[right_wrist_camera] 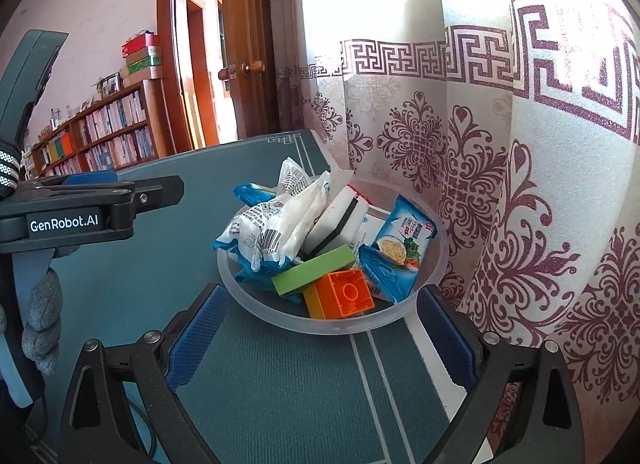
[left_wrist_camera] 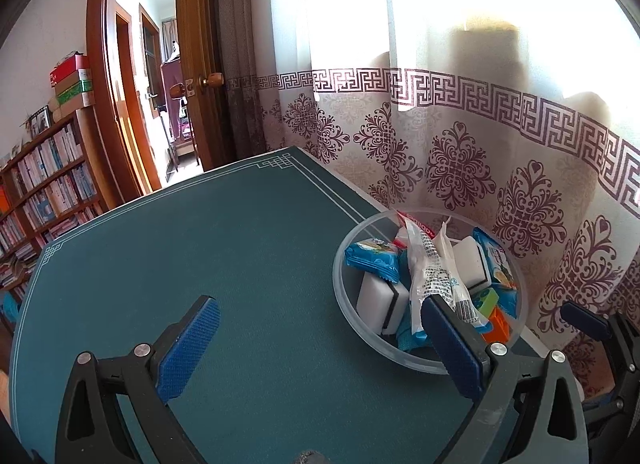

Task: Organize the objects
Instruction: 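Withdraw both open grippers slightly from the filled bowl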

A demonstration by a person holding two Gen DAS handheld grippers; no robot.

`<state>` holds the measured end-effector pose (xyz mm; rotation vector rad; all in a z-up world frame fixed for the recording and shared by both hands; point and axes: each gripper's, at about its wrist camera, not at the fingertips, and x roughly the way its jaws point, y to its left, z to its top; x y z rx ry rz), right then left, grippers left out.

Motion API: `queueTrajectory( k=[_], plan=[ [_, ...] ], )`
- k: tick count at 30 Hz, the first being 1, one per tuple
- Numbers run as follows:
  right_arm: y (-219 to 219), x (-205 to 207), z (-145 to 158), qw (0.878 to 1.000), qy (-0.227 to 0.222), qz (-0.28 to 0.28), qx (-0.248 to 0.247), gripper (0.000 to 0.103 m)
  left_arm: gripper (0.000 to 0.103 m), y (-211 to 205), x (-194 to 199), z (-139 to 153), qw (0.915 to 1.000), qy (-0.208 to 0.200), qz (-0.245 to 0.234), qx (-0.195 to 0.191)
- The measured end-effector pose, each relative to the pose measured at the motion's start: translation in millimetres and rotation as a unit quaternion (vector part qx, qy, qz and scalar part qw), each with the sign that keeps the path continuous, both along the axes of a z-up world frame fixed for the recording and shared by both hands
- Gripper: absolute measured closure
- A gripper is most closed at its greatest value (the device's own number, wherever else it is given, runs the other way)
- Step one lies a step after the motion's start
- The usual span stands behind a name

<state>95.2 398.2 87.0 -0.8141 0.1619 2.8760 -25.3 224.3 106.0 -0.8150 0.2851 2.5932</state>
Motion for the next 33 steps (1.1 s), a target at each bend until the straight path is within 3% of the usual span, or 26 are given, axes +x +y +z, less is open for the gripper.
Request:
queueTrajectory(
  k=[7,33],
  plan=[
    [1.7,0.0,2.4,1.0,0.003,-0.005,0.001,0.005,0.0,2.6,12.0,4.0,0.9999,0.014,-0.007,-0.006],
    [9.6,-1.2,5.5,1.0,-0.002,-0.015,0.01,0.004,0.0,13.9,29.8,-12.2,0.999,0.007,-0.023,-0.038]
  ],
)
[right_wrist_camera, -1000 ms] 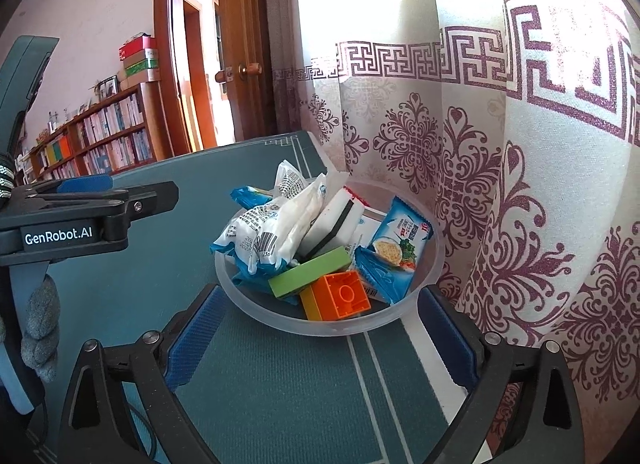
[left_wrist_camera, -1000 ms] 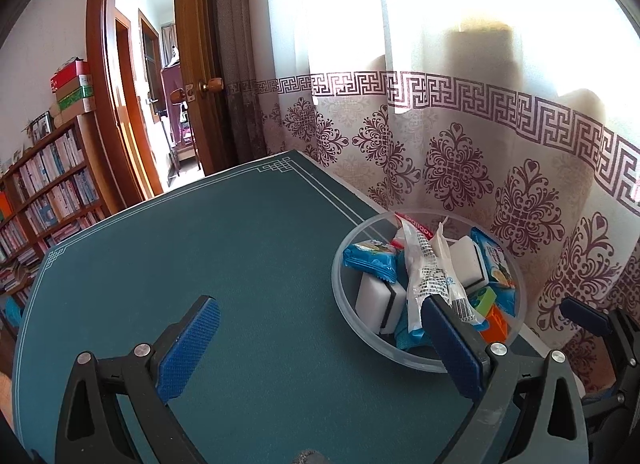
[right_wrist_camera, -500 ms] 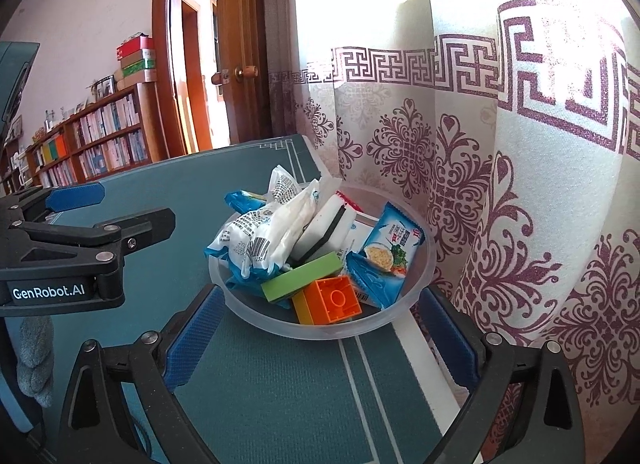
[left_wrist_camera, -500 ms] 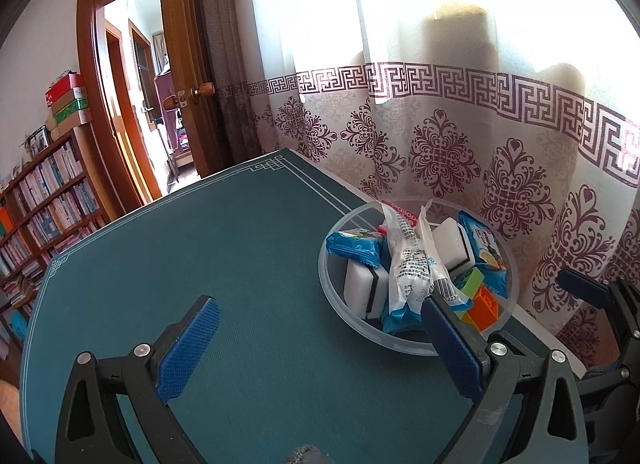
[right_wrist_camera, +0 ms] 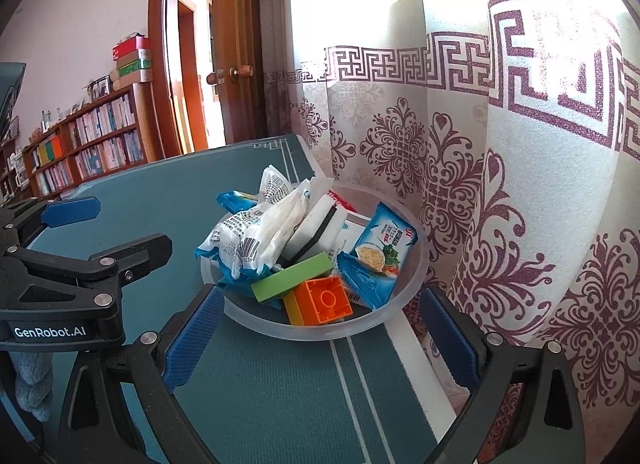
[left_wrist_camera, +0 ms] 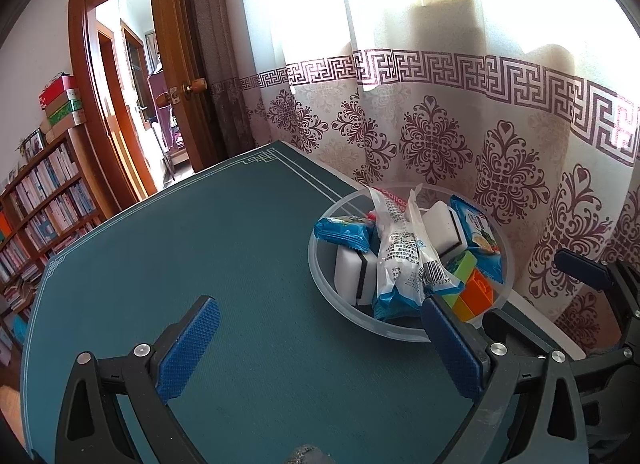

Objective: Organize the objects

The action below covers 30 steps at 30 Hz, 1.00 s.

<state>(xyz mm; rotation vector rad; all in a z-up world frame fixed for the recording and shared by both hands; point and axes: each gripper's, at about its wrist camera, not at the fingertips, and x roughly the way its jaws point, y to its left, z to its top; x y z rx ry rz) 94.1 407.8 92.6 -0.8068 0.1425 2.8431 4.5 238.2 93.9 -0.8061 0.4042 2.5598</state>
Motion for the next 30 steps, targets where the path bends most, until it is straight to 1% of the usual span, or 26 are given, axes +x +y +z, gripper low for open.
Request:
queueTrajectory(
  k=[11,15,30],
  plan=[
    [-2.2,0.6,-0.8,1.0,0.0,-0.002,0.005,0.004,0.0,2.6,-0.9,-2.3,1.0,-0.007,0.0,0.0],
    [-2.6,0.6,-1.6,1.0,0.001,-0.008,0.016,0.004,0.0,3.5,0.6,-2.4,1.0,-0.003,-0.001,-0.003],
    [-2.0,-1.5,-7.0,1.0,-0.006,-0.012,0.016,0.004,0.0,3.0,-1.1,-4.3,1.0,-0.003,0.003,-0.008]
  ],
)
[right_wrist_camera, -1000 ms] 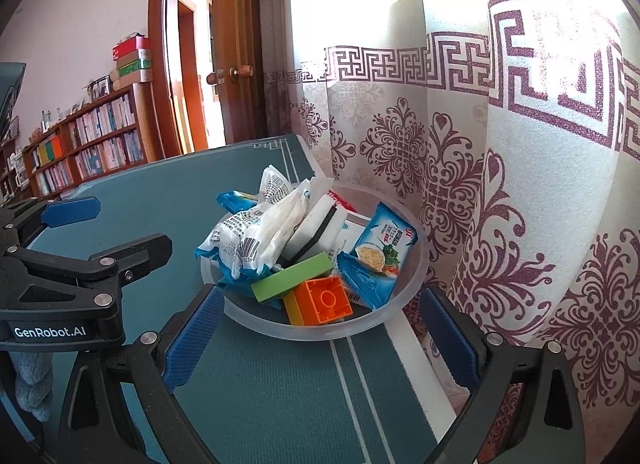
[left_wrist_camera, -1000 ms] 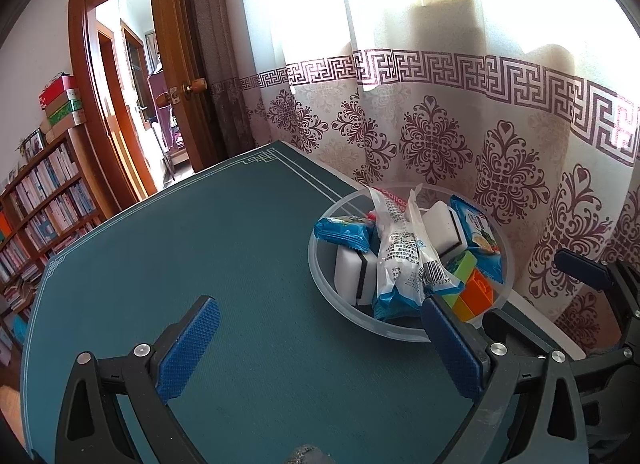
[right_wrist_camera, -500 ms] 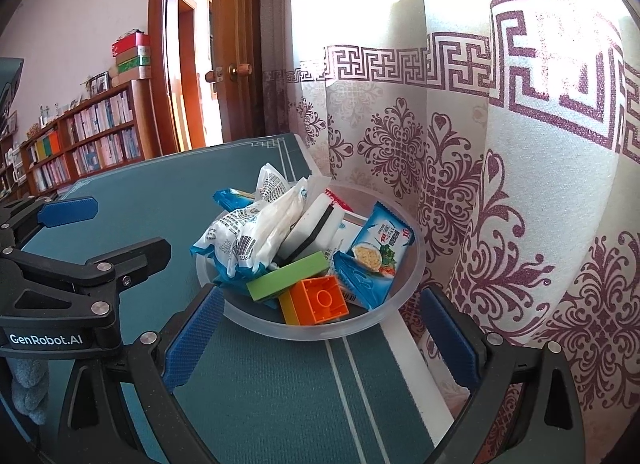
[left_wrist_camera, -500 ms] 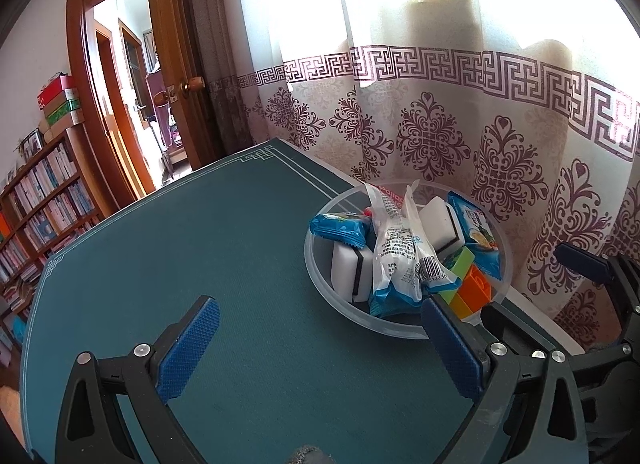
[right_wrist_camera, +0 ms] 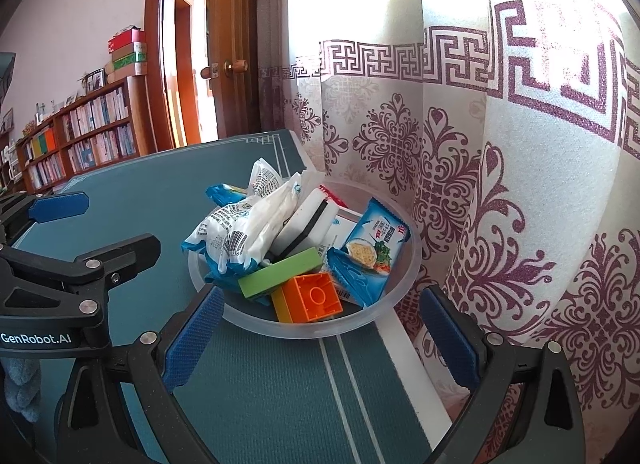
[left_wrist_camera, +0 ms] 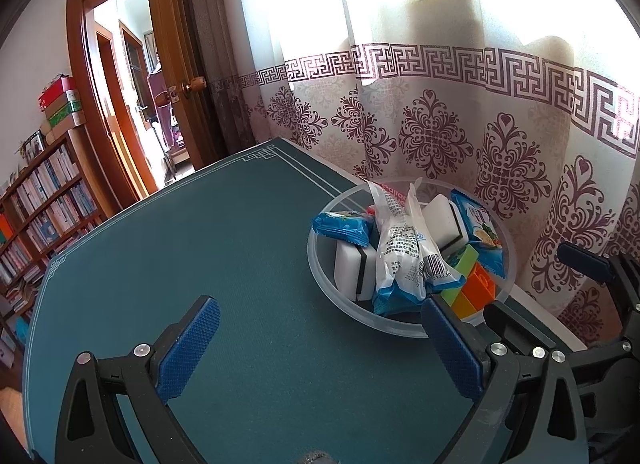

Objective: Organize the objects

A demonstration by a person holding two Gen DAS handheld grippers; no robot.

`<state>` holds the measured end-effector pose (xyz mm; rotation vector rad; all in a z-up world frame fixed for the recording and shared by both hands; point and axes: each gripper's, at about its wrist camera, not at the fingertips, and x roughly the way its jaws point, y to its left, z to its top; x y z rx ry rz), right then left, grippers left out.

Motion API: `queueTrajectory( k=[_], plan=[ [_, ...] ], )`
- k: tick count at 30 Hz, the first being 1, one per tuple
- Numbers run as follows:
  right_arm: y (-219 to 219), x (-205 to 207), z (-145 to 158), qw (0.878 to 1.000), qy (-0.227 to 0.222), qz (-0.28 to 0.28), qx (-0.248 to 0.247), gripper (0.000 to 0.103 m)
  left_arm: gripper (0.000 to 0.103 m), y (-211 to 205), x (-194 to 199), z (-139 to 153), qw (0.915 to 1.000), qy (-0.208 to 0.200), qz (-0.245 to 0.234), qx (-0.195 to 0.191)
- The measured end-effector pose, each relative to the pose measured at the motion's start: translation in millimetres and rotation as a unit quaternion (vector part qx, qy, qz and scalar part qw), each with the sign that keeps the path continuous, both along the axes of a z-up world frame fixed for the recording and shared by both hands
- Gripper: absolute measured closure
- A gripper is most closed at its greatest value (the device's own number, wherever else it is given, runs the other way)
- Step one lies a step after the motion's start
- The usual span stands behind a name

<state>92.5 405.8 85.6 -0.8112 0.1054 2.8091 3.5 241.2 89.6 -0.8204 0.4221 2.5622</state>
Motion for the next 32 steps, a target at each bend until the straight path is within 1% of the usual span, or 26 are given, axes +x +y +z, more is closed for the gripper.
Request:
queueTrajectory(
  k=[18,25,32],
  plan=[
    [2.8,-0.9,-3.1,1.0,-0.006,-0.009,0.001,0.004,0.0,-3.5,-2.6,-1.3,0.9999,-0.004,0.009,0.002],
    [2.8,-0.9,-2.9,1.0,-0.006,-0.008,0.001,0.004,0.0,-4.1,-0.7,-1.9,1.0,-0.002,0.006,0.001],
    [2.7,-0.9,-2.9,1.0,-0.006,-0.008,0.001,0.004,0.0,-4.8,-2.7,-4.5,0.9999,-0.009,0.006,0.002]
  ],
)
